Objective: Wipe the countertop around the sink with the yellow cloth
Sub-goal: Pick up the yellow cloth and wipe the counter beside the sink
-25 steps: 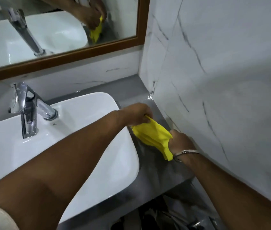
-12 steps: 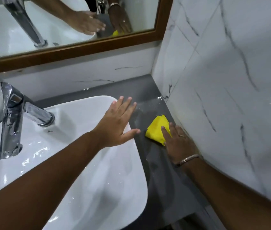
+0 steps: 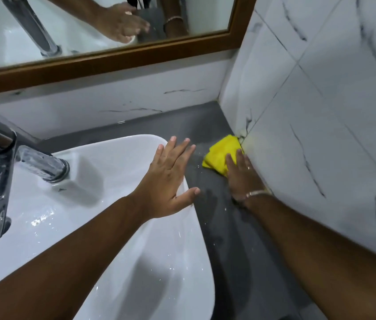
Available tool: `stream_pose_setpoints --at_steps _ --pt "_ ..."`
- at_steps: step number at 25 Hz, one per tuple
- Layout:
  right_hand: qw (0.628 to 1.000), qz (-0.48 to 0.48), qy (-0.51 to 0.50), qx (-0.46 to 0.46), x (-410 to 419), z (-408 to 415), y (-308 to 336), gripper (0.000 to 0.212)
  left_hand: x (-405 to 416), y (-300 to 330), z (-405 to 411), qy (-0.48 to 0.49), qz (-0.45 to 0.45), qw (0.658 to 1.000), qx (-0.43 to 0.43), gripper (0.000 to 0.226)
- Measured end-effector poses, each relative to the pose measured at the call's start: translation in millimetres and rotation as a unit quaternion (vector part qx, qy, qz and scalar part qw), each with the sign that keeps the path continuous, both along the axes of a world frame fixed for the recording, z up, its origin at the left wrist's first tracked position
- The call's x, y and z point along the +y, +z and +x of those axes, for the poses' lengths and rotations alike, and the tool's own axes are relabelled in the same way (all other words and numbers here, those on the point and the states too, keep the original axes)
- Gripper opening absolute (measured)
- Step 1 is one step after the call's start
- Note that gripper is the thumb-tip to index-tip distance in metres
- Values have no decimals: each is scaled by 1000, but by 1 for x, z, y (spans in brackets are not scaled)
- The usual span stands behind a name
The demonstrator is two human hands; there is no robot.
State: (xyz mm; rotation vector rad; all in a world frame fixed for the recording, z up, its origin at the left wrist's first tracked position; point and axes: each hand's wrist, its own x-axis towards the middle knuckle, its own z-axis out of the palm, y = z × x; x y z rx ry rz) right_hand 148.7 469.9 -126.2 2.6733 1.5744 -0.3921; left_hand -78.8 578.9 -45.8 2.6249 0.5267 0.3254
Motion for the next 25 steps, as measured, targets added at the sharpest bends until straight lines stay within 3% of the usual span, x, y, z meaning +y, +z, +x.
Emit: stream_pose_setpoints --at_steps 2,4,8,10,14,17,19,22,25 --pt "997 9 29 65 39 4 0 59 0 -1 0 4 0 1000 -7 83" --pt "988 41 120 84 28 -30 -4 63 2 -2 0 1 0 1000 -7 81" --pt "972 26 196 128 -120 -124 15 76 3 3 0 -3 -3 1000 11 83" --pt "971 39 220 83 -159 -122 22 64 2 4 -1 -6 -7 1000 9 83" --pt "986 51 152 -47 -110 -62 -4 48 0 2 -1 2 -16 1000 -9 81" --pt "998 51 24 -11 -30 -17 -11 58 0 -3 1 6 -20 999 -24 79" --pt "998 57 12 -4 15 -4 -9 62 1 -5 1 7 -16 999 -27 79" --pt "976 162 143 41 9 -55 -15 53 1 -2 1 5 -5 1000 -18 78" --pt "953 108 265 103 -82 -128 -13 51 0 4 0 2 0 1000 0 79"
